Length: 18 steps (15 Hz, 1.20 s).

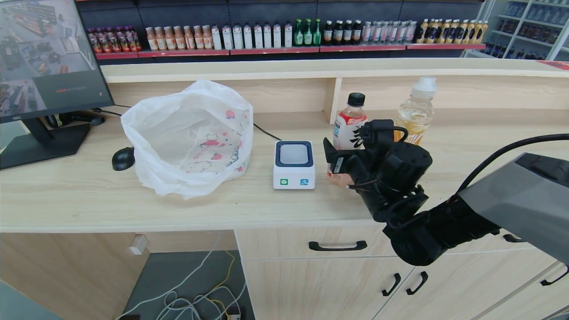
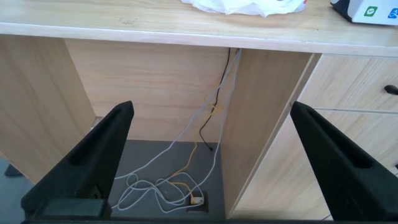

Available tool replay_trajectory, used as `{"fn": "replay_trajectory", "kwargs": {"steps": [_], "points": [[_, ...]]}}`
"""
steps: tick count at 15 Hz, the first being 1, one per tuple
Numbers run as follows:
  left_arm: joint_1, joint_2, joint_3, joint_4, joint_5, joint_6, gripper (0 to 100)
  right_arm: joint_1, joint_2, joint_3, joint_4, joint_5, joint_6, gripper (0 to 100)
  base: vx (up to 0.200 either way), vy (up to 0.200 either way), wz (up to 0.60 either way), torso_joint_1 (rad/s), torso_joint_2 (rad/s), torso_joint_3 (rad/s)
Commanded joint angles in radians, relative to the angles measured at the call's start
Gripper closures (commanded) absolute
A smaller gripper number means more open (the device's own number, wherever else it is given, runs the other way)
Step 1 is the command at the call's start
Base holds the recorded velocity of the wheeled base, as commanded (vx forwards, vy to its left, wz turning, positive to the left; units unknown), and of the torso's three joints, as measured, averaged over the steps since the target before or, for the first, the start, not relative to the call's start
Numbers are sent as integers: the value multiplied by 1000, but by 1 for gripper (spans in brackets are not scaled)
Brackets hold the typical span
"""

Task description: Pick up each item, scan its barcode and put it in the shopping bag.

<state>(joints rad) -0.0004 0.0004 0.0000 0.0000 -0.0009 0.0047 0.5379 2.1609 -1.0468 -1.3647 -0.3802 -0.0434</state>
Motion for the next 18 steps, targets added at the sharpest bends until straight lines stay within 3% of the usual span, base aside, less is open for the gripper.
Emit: {"fn": "replay_trajectory", "kwargs": {"steps": [1,12,18], "points": [[0,0,0,0,-1,0,0,1,-1,-1,-1,0,0,100,0,0,0,0,0,0],[-1,0,0,0,-1,0,0,20,-50,11,-1,0,4,100,0,0,0,0,0,0],[-1,0,0,0,-1,0,0,65,-184,116,-2,0,4,100,0,0,0,0,0,0]]}}
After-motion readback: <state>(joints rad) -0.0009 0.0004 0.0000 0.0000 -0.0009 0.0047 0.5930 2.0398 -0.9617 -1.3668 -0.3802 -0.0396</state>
